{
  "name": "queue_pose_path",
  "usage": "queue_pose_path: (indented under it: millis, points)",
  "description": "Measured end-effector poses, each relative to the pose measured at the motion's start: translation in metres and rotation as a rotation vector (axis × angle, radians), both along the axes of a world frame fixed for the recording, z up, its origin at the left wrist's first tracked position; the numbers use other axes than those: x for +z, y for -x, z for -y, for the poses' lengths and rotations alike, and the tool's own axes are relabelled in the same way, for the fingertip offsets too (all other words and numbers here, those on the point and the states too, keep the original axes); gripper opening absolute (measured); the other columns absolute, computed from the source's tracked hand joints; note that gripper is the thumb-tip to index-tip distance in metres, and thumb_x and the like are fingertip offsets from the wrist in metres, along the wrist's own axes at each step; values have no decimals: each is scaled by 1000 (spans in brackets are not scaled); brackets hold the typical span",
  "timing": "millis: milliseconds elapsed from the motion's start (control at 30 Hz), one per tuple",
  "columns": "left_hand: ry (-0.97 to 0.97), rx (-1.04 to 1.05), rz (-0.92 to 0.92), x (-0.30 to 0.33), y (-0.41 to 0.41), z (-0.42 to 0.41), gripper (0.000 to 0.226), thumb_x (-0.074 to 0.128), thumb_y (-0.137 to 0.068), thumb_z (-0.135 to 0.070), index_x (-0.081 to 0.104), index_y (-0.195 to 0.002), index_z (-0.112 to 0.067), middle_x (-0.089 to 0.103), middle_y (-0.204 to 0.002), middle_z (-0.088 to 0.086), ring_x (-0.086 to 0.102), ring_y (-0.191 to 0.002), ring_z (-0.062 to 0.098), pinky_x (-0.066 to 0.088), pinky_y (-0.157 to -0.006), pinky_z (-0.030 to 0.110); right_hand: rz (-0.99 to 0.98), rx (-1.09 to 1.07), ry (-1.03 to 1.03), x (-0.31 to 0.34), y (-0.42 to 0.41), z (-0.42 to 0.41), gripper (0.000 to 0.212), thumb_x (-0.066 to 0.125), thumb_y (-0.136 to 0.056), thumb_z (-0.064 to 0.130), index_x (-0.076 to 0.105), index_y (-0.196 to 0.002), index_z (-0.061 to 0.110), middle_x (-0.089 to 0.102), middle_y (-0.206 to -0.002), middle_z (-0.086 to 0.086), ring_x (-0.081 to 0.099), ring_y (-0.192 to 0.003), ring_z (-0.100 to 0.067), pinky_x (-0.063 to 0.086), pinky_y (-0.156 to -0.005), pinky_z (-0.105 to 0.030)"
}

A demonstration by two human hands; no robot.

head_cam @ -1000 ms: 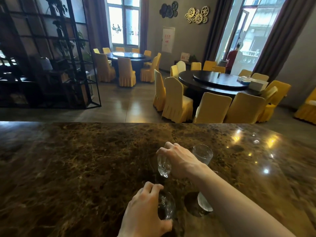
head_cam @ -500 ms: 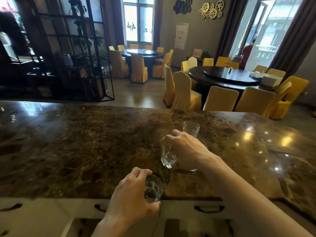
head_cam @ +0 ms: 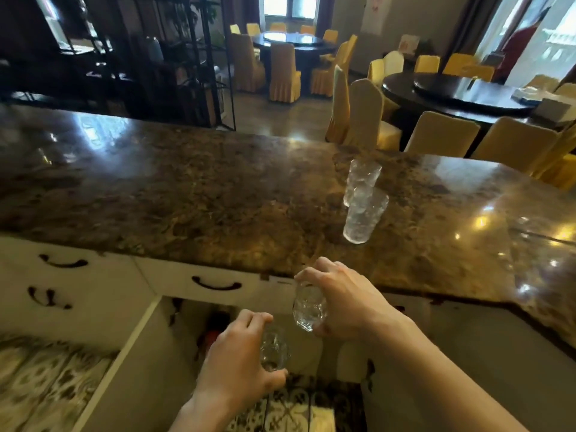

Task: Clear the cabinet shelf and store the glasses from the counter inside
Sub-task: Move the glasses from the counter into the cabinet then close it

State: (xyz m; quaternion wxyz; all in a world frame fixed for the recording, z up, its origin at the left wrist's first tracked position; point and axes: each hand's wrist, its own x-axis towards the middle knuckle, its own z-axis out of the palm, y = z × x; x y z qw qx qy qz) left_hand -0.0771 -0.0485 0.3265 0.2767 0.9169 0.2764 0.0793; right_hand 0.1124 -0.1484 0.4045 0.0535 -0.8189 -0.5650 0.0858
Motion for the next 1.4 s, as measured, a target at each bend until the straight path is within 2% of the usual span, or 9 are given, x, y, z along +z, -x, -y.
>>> queue_pose_path:
  millis: [233, 333, 467, 633, 767, 900, 1100, 1200, 1400]
  points:
    - [136, 87, -46, -81, 10, -30, 87, 70, -55, -70, 43, -133, -41, 42, -126, -25, 53, -112, 5, 52, -95, 29, -43, 27, 82, -84, 13, -23, 76, 76, -72, 38, 40, -139, 37, 44, -126, 7, 47, -113, -19, 54, -84, -35]
    - [176, 119, -96, -127, 11, -51, 82, 68, -59, -67, 35, -131, -45, 34, -132, -22, 53, -108, 8, 52, -90, 29, -105, 11, 142, -135, 18, -40, 72, 76, -78, 33, 39, -139, 37, 40, -139, 7, 44, -124, -22, 51, -93, -36]
    - [228, 133, -157, -201, 10, -82, 89, 74, -63, -56, 28, -138, -43, 27, -138, -19, 46, -120, 14, 47, -95, 33, -191, 16, 231, -214, 26, -63, 71, 73, -80, 27, 35, -139, 35, 27, -146, 5, 29, -137, -28, 46, -100, -44]
    - [173, 169, -190, -314, 12, -112, 89, 77, -62, -55, 27, -135, -42, 29, -138, -20, 48, -119, 11, 46, -93, 28, -202, -20, 222, -343, 31, -93, 67, 73, -75, 29, 36, -131, 34, 31, -132, 9, 39, -125, -23, 53, -85, -37]
    - [172, 173, -189, -418, 8, -123, 89, 76, -66, -56, 29, -139, -39, 29, -144, -16, 43, -128, 13, 44, -103, 33, -222, -104, 242, -452, 13, -107, 75, 75, -78, 41, 33, -141, 38, 45, -132, 7, 49, -117, -18, 51, -90, -31]
    - [153, 144, -205, -522, -17, -130, 88, 75, -63, -58, 35, -137, -34, 38, -134, -11, 49, -118, 15, 49, -96, 36, -229, -86, 190, -559, -22, -120, 79, 77, -78, 36, 35, -144, 44, 34, -141, 12, 38, -129, -17, 45, -99, -32]
    - [150, 80, -117, -657, -74, -157, 71, 66, -59, -58, 40, -123, -46, 45, -120, -17, 48, -114, 10, 44, -92, 26, -77, -40, 147, -700, -82, -149, 81, 77, -75, 40, 37, -146, 36, 40, -137, 5, 45, -123, -21, 47, -92, -32]
    - [14, -24, -148, -716, -107, -175, 72, 66, -63, -59, 44, -128, -39, 43, -124, -12, 45, -113, 12, 42, -86, 24, -16, -64, 141, -755, -116, -173, 86, 76, -73, 43, 34, -148, 35, 40, -140, 4, 43, -124, -21, 45, -91, -32]
    - [-26, 29, -93, -788, -161, -207, 88, 80, -57, -57, 41, -133, -37, 44, -126, -11, 53, -104, 12, 40, -77, 22, 23, -84, 7, -826, -168, -223, 86, 85, -68, 35, 47, -145, 26, 52, -136, -6, 55, -118, -30, 50, -91, -38]
